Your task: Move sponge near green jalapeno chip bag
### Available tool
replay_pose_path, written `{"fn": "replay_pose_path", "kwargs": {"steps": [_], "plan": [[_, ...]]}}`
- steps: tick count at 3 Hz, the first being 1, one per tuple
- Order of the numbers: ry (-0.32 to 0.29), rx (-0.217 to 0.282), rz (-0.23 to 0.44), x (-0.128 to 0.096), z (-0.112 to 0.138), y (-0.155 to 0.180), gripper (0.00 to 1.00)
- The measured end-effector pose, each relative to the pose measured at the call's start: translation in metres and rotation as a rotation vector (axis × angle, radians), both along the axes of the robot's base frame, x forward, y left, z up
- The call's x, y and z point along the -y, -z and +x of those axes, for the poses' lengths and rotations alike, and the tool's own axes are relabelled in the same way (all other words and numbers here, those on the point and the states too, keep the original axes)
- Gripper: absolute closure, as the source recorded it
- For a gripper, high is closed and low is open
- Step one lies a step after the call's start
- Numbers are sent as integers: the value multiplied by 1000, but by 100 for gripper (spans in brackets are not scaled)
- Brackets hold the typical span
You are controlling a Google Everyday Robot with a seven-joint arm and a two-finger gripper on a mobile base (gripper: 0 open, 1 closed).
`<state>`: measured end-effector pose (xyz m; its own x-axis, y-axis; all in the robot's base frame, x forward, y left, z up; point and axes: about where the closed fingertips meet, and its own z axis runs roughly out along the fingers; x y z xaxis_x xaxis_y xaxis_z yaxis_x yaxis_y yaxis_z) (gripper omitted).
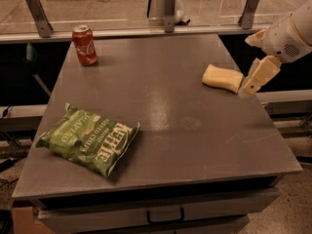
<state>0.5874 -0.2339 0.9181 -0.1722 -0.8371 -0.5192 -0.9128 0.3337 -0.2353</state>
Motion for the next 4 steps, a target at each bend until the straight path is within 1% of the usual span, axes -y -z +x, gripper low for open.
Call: {"fn": "replay_pose_path", "kwargs": {"steps": [1,2,3,4], "plan": [[19,-33,48,-2,25,29,0],[55,-82,82,2,46,61,0],[79,-124,107,2,56,83,17],[103,-154,118,6,62,96,47]]}}
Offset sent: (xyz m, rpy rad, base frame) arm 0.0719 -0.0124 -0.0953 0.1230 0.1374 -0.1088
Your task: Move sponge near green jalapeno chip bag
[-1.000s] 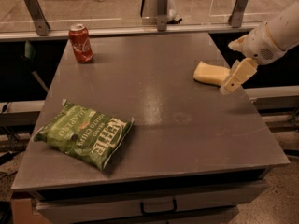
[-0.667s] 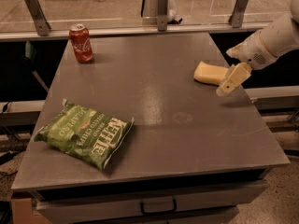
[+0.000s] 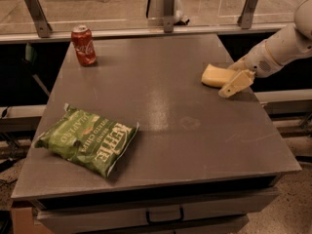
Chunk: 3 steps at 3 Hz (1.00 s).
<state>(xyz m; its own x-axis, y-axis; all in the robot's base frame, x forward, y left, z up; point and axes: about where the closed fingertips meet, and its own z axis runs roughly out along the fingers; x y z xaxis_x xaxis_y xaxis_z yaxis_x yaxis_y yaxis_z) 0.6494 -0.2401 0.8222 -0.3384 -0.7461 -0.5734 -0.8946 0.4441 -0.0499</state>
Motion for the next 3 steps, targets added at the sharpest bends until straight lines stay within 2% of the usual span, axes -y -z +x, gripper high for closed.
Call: {"fn": "replay_pose_path", "kwargs": {"steps": [2,3], "plan": [[0,0,0,0,0,-10,95],[-34,-7,37,-10,-14,-25,100]]}}
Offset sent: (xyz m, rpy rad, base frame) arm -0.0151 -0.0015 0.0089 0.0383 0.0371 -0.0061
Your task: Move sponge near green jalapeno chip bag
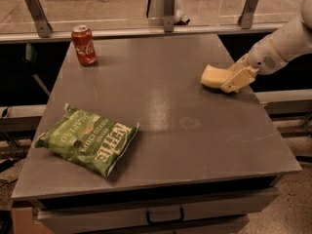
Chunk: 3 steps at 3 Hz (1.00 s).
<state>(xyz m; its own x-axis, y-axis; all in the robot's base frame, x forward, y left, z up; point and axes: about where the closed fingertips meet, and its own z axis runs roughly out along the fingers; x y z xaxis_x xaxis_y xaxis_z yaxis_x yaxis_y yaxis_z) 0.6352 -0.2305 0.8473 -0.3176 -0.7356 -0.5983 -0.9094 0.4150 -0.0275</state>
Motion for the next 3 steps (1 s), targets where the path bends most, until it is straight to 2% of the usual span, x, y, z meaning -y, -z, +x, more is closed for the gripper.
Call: {"fn": "replay_pose_path", "kwargs": {"steps": [1,2,3], "plan": [[-83,31,38,-17,-27,-45,100],[-83,31,38,-17,-27,-45,100],[-167,12,21,-43,-44,-34,100]]}}
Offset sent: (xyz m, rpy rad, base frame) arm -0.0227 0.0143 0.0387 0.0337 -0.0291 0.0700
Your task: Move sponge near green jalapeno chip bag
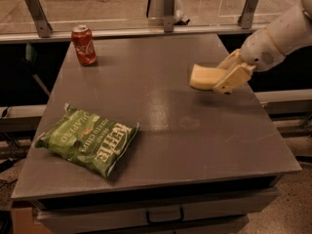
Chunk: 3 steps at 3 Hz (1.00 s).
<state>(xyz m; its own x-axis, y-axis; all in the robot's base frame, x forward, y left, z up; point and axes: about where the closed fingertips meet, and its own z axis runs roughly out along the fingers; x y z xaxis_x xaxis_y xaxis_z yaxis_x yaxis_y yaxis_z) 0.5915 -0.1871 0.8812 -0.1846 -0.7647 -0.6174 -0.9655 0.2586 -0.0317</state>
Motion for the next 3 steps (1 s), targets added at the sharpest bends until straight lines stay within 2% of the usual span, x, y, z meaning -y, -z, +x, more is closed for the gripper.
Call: {"fn": "replay_pose_path", "kwargs": {"steps": [1,2,3], "plan": [[-144,-8,-10,-45,-43,10,100],[-244,-31,-28,-76,-82,27,100],[-316,-44,-33,-101,-111,39,100]]}}
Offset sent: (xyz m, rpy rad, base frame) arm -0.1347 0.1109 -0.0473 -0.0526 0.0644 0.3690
